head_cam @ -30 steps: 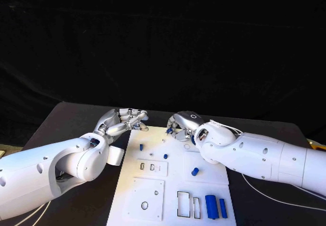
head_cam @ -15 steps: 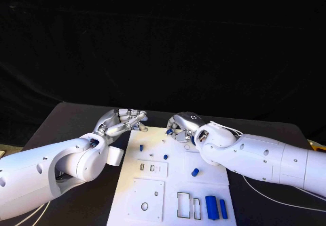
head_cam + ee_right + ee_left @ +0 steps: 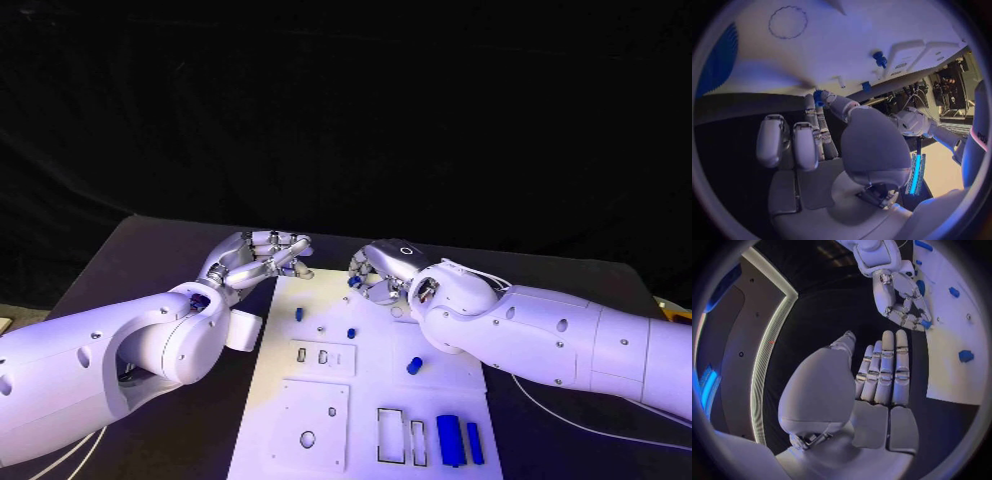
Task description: Assemble the parts on the task board
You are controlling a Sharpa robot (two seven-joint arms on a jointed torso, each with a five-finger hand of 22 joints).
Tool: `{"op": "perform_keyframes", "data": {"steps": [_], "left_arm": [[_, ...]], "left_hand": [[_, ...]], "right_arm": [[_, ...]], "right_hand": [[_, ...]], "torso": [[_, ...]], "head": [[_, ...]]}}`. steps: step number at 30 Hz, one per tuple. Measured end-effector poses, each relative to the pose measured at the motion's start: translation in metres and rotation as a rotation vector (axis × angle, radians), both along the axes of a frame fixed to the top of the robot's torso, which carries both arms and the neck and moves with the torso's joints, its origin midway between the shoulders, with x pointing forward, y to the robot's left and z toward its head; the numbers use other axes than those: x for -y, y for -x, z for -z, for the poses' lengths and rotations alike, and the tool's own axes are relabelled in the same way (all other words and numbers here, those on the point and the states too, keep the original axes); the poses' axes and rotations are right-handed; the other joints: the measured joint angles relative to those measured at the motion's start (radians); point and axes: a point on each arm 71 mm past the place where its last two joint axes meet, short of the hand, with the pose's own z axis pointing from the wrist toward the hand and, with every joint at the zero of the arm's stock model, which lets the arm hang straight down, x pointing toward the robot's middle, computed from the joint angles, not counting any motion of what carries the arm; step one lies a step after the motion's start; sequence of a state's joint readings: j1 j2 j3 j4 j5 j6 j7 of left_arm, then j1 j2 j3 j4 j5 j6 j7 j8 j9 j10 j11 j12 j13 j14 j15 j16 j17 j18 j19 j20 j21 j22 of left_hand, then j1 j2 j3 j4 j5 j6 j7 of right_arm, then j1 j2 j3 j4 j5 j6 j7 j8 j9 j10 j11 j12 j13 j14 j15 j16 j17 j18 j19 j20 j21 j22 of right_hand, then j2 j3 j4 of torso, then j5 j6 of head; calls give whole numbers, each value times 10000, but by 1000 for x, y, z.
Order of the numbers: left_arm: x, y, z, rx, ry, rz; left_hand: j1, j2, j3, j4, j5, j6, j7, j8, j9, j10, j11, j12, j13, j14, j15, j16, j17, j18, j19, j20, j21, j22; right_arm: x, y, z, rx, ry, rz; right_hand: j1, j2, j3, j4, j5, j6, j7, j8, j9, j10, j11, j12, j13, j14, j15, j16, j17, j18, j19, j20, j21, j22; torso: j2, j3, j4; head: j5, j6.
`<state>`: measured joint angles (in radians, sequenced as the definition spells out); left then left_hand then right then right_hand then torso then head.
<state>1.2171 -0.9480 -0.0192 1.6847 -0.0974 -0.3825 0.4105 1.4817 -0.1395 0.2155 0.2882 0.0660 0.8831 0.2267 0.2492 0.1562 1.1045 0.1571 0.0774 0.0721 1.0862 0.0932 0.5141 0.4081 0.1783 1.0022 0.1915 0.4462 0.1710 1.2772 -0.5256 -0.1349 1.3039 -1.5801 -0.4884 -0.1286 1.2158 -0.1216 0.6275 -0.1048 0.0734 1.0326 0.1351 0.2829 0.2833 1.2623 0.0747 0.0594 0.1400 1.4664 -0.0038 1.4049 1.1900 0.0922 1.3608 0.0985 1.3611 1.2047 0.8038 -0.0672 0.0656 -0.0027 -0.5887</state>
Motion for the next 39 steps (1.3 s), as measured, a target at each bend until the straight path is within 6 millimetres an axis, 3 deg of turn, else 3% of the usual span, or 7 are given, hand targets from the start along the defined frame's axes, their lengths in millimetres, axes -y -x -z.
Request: {"op": "perform_keyframes", "data": {"steps": [10,12,14,17,21,30,39], "left_arm": [[0,0,0,-10,-6,-4],[0,0,0,-12,-8,-8],[0,0,0,-15,-10,-9],[0,0,0,-16,-12,-12],[0,0,0,-18,-13,-12],[-1,0,0,-24,-22,-28],[-4,-1,0,-32,-48,-89]], "left_hand": [[0,0,0,0,0,0,0,0,1,0,0,0,0,0,0,0,-1,0,0,0,0,-1],[0,0,0,0,0,0,0,0,1,0,0,0,0,0,0,0,-1,0,0,0,0,-1],[0,0,0,0,0,0,0,0,1,0,0,0,0,0,0,0,-1,0,0,0,0,-2],[0,0,0,0,0,-36,-36,0,1,-25,25,0,0,0,0,0,13,0,0,0,0,-2],[0,0,0,0,0,-37,-37,0,1,-38,38,0,0,0,0,0,21,0,0,0,0,-2],[0,0,0,0,0,-37,-37,0,2,-38,38,0,0,0,0,0,19,0,0,0,0,-3],[0,0,0,0,0,-37,-37,-38,2,-38,37,0,0,-37,37,40,31,-1,0,0,0,6]], "right_arm": [[-1,0,0,-3,39,-3],[-2,0,1,-17,59,-7],[-3,0,2,-56,106,-23],[-3,0,4,-154,206,-40],[-4,0,6,-291,369,-43],[2,1,6,-383,528,7],[38,13,-3,-310,244,247]], "right_hand": [[-91,-91,16,71,-1,-98,52,44,9,-131,21,81,42,0,0,36,3,0,0,0,0,8],[-160,-160,22,110,-10,-204,130,28,368,-276,60,75,48,0,0,36,6,0,-45,45,0,-13],[-301,-300,-4,222,-57,-490,269,-141,568,-654,184,40,20,1,121,35,-74,0,-149,149,-57,-141],[-392,-539,-84,311,-57,-912,434,-409,529,-1125,331,38,-75,18,273,23,-269,0,-282,282,-215,-356],[-380,-722,-305,359,-57,-1326,540,-728,426,-1595,450,38,-97,10,335,-87,-565,1,-506,393,-442,-667],[-380,-722,-305,359,-57,-1398,509,-764,427,-1681,462,38,-81,17,342,-126,-668,1,-505,393,-447,-718],[-338,-763,-436,435,217,-1256,514,-764,514,-1269,413,197,93,17,342,-99,-565,2,-481,396,-423,-468]], "torso": [[7,-11,7],[8,-11,7],[10,-10,6],[10,-13,5],[11,-20,5],[11,-9,-5],[-10,6,-35]], "head": [[39,14],[39,18],[45,20],[46,21],[49,20],[43,14],[-26,48]]}}
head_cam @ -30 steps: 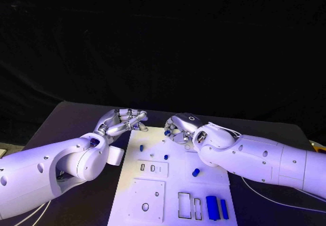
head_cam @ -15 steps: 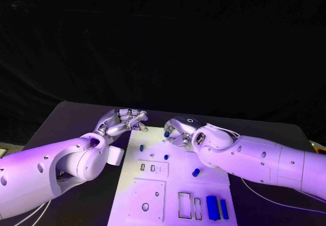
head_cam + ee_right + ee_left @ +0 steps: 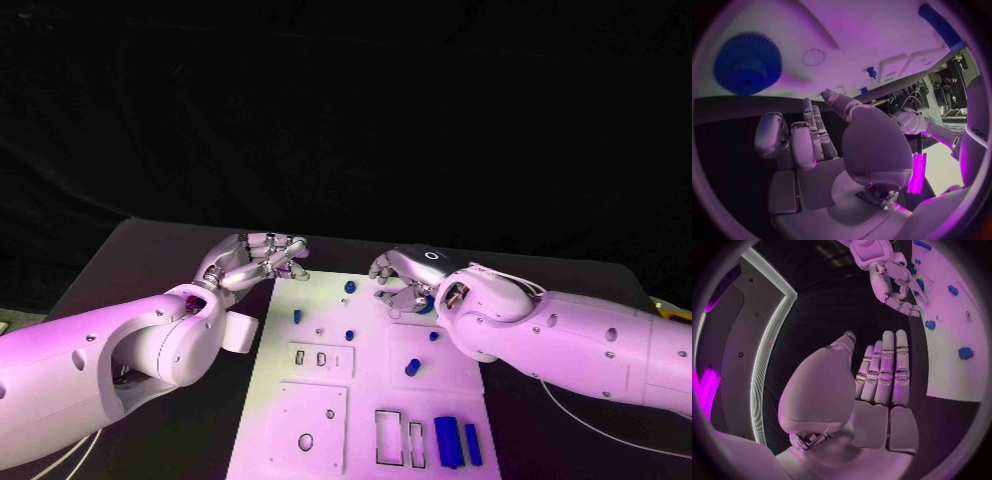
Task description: Assemble the parts on the task board
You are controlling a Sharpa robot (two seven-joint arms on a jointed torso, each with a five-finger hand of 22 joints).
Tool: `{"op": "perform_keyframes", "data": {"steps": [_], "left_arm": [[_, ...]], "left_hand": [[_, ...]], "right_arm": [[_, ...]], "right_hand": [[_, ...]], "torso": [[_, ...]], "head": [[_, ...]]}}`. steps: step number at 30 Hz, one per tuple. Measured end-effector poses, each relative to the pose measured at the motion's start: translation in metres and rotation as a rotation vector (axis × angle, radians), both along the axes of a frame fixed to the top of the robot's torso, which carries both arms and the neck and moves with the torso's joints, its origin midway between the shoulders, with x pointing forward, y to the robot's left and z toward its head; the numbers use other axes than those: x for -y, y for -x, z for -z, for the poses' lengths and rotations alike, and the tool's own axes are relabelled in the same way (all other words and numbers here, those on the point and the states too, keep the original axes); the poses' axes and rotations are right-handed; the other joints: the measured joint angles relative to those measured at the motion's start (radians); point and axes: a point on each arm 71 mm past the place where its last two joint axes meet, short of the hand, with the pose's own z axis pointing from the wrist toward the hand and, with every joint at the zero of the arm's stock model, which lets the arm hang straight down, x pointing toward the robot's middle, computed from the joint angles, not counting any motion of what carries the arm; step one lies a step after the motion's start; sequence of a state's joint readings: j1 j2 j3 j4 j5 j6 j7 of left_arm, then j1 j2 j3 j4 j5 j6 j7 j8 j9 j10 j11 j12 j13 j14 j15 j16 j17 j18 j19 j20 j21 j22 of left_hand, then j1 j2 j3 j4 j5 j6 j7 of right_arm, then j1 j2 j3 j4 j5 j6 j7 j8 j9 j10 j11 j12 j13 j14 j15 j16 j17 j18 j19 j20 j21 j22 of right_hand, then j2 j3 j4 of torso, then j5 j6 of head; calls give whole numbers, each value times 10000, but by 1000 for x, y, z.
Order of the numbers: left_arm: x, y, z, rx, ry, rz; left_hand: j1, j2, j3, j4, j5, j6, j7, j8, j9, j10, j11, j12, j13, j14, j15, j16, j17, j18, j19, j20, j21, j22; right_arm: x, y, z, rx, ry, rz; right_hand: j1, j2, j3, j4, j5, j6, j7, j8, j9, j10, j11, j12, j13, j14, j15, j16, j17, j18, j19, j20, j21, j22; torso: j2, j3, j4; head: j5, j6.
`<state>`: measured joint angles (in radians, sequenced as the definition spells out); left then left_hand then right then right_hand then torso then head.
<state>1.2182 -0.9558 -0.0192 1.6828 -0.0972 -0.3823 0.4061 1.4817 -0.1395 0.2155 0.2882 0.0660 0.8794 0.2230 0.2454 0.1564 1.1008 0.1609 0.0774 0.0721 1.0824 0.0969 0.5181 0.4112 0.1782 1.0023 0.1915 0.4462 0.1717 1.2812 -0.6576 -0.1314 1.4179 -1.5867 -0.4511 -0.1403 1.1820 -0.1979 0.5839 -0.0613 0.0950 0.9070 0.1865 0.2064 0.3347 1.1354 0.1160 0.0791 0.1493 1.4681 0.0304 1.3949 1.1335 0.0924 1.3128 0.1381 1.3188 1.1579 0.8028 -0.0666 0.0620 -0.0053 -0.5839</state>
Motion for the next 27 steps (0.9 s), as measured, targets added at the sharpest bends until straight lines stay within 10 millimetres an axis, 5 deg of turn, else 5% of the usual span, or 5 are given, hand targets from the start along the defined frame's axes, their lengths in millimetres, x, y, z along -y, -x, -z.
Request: {"op": "perform_keyframes", "data": {"steps": [6,12,15,18,27], "left_arm": [[-4,-1,1,-6,-31,-85],[-6,-3,1,-13,-49,-148],[-7,-3,1,-17,-53,-169],[-7,-4,2,-21,-52,-175],[-7,-4,2,-29,-47,-173]], "left_hand": [[0,0,0,0,0,0,0,0,1,0,0,0,0,-22,-22,0,6,0,0,0,0,-1],[0,0,0,0,0,0,0,0,1,0,0,0,0,-36,-36,0,9,0,0,0,0,-2],[0,0,0,0,0,0,0,0,1,0,0,0,0,-36,-36,0,9,0,0,0,0,-2],[0,0,0,0,0,0,0,0,1,0,0,0,0,-36,-36,0,9,0,0,0,0,-2],[0,0,0,0,0,0,0,0,-8,0,0,0,0,-36,-36,0,20,1,-35,35,39,-3]], "right_arm": [[38,5,-18,-159,-739,549],[67,6,-19,-1140,-1447,1228],[76,5,-17,-1614,-1566,1431],[83,4,-14,-2050,-1581,1611],[87,-1,-1,-2791,-1421,1833]], "right_hand": [[56,-154,-161,161,252,139,-155,-82,63,1355,-293,601,425,-30,-182,215,316,0,276,-190,236,372],[122,-437,-1255,306,974,-300,-448,-163,272,2159,-641,2902,2621,-34,-469,471,760,-3,575,-489,476,836],[361,-268,-1918,518,1167,-641,-432,171,588,1780,-605,7282,6952,-29,-502,875,1554,-162,739,-435,667,1198],[432,-197,-2287,687,1178,-856,-329,427,789,1858,-481,10029,9479,-20,-443,1138,1737,-161,838,-363,771,1425],[540,-89,-2530,875,1178,-1067,-262,679,978,2237,-416,11812,11133,-17,-374,1290,1749,-161,948,-325,848,1503]], "torso": [[-47,18,-74],[-91,50,-130],[-106,69,-151],[-122,83,-174],[-126,85,-170]], "head": [[-75,13],[-114,28],[-117,12],[-110,-10],[-126,-39]]}}
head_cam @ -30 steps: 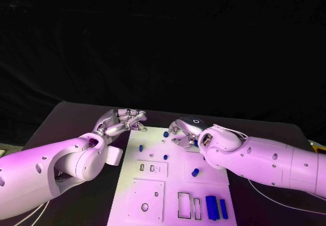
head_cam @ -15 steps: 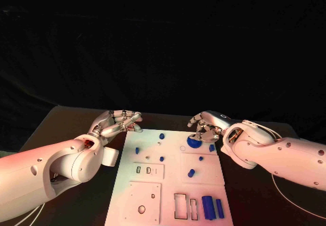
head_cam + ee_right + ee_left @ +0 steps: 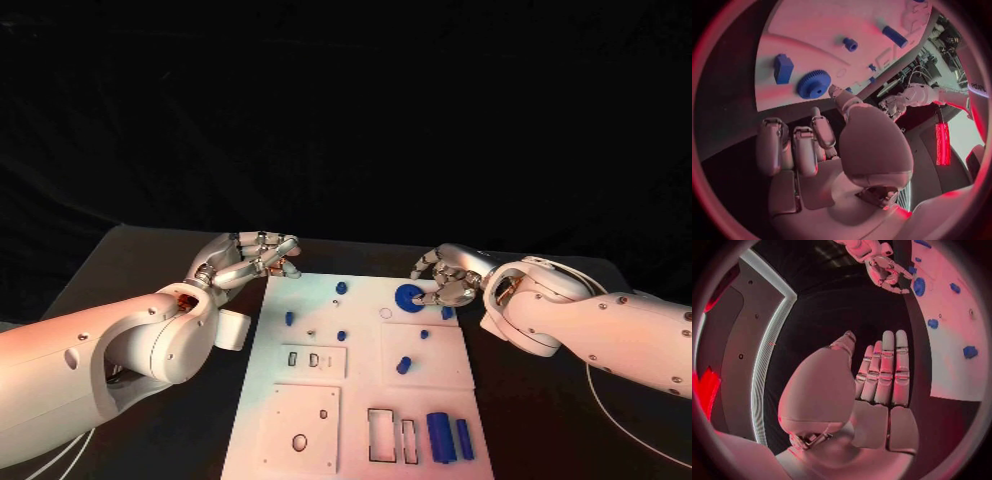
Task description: Assemble the parts on the task board
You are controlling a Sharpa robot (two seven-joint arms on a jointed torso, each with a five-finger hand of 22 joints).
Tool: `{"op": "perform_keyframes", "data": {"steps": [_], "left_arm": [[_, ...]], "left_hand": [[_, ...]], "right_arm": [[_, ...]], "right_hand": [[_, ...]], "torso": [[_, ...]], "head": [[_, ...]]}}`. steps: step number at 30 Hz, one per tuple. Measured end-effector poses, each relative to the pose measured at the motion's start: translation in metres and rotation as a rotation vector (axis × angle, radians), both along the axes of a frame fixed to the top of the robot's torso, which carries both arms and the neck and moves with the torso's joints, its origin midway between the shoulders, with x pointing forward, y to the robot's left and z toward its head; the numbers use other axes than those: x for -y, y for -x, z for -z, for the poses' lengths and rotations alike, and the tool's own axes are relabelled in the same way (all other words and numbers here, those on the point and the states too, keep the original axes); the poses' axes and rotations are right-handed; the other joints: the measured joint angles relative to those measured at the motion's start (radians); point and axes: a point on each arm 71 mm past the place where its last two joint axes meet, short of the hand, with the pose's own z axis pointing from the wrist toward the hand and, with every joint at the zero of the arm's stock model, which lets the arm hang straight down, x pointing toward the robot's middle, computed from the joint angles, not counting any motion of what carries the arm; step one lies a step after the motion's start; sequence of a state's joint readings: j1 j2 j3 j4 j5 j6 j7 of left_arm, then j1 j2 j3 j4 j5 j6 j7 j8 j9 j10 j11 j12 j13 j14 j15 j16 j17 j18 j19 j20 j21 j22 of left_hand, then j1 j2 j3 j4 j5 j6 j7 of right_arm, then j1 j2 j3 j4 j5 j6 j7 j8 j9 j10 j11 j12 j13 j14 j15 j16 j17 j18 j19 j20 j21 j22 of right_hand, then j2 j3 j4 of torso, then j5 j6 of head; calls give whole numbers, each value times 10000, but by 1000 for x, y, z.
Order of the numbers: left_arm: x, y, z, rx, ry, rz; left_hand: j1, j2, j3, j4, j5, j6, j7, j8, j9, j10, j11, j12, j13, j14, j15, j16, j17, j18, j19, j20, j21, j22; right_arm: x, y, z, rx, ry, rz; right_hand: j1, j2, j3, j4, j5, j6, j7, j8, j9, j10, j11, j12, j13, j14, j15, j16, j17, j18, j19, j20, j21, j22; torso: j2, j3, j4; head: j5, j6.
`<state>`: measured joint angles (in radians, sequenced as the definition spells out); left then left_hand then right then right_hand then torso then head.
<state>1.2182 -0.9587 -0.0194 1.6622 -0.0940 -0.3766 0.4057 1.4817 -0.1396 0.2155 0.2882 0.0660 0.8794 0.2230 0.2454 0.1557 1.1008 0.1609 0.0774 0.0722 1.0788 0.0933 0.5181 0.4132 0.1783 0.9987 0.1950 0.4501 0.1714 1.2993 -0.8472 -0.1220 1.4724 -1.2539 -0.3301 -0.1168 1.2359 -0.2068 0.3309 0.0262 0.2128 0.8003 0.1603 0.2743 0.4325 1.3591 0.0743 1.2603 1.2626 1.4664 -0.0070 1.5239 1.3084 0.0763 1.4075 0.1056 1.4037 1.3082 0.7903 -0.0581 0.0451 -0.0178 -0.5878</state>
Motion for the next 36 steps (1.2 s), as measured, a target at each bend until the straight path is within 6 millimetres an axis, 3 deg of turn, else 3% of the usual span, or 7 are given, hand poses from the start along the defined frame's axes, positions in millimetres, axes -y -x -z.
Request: {"op": "perform_keyframes", "data": {"steps": [11,14,27,36], "left_arm": [[-1,0,0,-9,1,-5],[-1,0,0,-10,1,-7],[-1,-1,0,-21,-2,-17],[-2,-1,1,-34,-7,-24]], "left_hand": [[0,0,0,0,0,0,0,0,1,0,0,0,0,1,0,0,-1,0,0,0,0,-1],[0,0,0,0,0,0,0,0,1,0,0,0,0,0,0,0,-1,0,0,0,-1,-1],[0,0,-29,-29,0,0,0,0,2,0,0,-48,0,1,0,0,17,-1,-38,-38,-1,-2],[0,0,-29,-29,0,0,0,0,2,0,0,-48,0,1,0,0,15,0,-37,-38,-1,1]], "right_arm": [[0,-6,11,-258,159,159],[-1,-7,13,-283,169,167],[-1,-9,15,-296,196,210],[-4,-6,16,-68,235,119]], "right_hand": [[52,53,-28,27,78,-31,31,79,33,126,18,295,277,-36,36,40,-1,2,107,37,75,-1],[54,54,-27,27,79,-31,31,121,51,188,35,414,388,-1,71,79,-1,-149,107,37,117,-2],[183,184,17,72,115,-31,31,300,106,441,13,888,457,-1,70,117,-3,-149,177,38,192,-4],[219,307,505,138,16,651,-129,622,153,860,-146,1535,456,-1,70,156,-4,-149,322,-37,348,-5]], "torso": [[0,-21,16],[-2,-23,12],[-15,-24,8],[-15,-30,7]], "head": [[42,-68],[60,-82],[70,-124],[86,-151]]}}
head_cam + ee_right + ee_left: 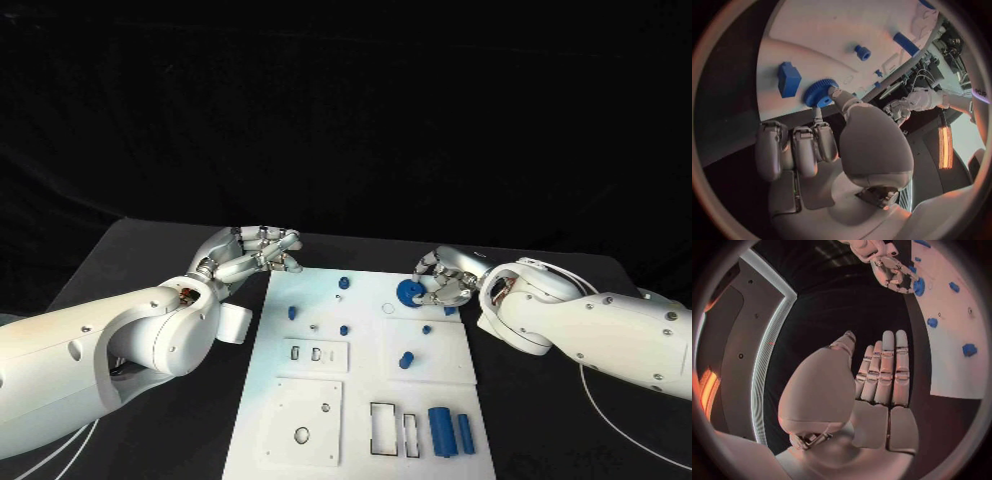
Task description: Assemble the parts on the task board
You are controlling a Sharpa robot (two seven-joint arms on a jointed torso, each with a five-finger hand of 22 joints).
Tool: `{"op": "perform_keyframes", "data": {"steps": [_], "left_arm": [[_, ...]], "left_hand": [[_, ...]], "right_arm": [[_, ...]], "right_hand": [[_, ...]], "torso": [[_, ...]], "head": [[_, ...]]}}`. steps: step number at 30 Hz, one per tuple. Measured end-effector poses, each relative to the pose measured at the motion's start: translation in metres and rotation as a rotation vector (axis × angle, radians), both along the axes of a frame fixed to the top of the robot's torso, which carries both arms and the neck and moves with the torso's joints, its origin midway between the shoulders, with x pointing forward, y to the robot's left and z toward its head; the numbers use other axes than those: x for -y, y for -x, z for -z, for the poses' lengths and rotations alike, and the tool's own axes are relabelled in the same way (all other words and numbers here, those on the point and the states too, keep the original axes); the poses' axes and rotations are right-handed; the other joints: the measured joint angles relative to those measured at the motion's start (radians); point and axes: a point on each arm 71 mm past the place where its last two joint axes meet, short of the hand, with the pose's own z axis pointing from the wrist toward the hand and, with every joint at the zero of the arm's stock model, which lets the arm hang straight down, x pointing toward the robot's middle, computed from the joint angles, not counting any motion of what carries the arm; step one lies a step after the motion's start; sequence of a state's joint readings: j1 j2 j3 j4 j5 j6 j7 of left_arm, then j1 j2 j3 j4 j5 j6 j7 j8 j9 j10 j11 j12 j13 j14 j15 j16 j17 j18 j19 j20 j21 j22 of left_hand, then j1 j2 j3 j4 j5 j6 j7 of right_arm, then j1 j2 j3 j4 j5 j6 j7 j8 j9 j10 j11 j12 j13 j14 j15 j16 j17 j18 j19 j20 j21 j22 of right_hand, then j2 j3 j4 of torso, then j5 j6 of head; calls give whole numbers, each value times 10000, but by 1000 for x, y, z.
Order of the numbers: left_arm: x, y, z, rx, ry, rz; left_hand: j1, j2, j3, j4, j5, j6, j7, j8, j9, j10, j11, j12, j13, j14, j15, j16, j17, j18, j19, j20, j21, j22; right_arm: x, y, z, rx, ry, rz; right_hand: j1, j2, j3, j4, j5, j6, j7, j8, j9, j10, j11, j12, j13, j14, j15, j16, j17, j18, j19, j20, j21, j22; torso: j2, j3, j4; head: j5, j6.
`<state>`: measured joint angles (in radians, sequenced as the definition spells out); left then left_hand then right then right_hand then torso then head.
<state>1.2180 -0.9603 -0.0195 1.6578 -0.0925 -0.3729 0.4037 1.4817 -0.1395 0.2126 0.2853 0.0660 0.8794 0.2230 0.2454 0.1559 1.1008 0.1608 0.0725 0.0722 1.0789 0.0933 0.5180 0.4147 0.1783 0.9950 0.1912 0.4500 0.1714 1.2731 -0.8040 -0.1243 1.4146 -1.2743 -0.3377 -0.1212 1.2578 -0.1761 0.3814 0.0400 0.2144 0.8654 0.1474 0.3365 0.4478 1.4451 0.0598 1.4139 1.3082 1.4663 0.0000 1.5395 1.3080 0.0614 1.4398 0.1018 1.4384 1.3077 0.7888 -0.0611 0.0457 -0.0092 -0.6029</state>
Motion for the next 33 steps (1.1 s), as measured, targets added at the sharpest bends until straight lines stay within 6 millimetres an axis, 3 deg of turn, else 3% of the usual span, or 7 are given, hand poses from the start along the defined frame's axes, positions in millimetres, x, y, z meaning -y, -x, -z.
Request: {"op": "perform_keyframes", "data": {"steps": [4,20,25,33], "left_arm": [[0,0,0,-6,-1,1],[-2,-1,1,-34,-30,-49],[-3,-2,1,-41,-43,-77],[-3,-3,1,-49,-48,-83]], "left_hand": [[0,0,0,0,0,0,0,0,0,0,0,0,0,0,0,0,0,1,0,0,0,6],[0,0,0,0,0,0,0,0,2,0,0,0,0,0,0,0,-2,0,1,0,0,4],[0,0,0,0,0,0,0,0,2,0,0,0,0,0,0,39,22,-1,1,0,0,3],[0,0,0,0,0,0,0,0,2,0,0,0,0,0,0,39,26,1,1,1,0,2]], "right_arm": [[-4,4,1,253,63,-119],[-18,17,-9,1382,107,-434],[-33,27,-19,1785,-49,-800],[-77,35,-27,2299,-208,-1587]], "right_hand": [[-11,15,294,5,-43,250,-112,42,0,157,-84,197,0,1,-76,0,0,-1,72,-72,73,0],[-78,108,674,69,-32,317,-86,40,1,158,-85,232,-3,1,-147,38,-2,0,105,-106,109,-3],[-102,130,690,84,-32,354,-49,32,0,158,-85,232,-3,1,-147,38,-2,1,143,-144,155,-3],[-103,129,700,95,-33,354,-49,-13,-8,158,-85,271,-4,1,-146,38,-4,0,178,-108,155,-4]], "torso": [[-1,0,0],[-6,0,2],[-12,0,3],[-15,0,6]], "head": [[0,-6],[30,-19],[48,-10],[100,19]]}}
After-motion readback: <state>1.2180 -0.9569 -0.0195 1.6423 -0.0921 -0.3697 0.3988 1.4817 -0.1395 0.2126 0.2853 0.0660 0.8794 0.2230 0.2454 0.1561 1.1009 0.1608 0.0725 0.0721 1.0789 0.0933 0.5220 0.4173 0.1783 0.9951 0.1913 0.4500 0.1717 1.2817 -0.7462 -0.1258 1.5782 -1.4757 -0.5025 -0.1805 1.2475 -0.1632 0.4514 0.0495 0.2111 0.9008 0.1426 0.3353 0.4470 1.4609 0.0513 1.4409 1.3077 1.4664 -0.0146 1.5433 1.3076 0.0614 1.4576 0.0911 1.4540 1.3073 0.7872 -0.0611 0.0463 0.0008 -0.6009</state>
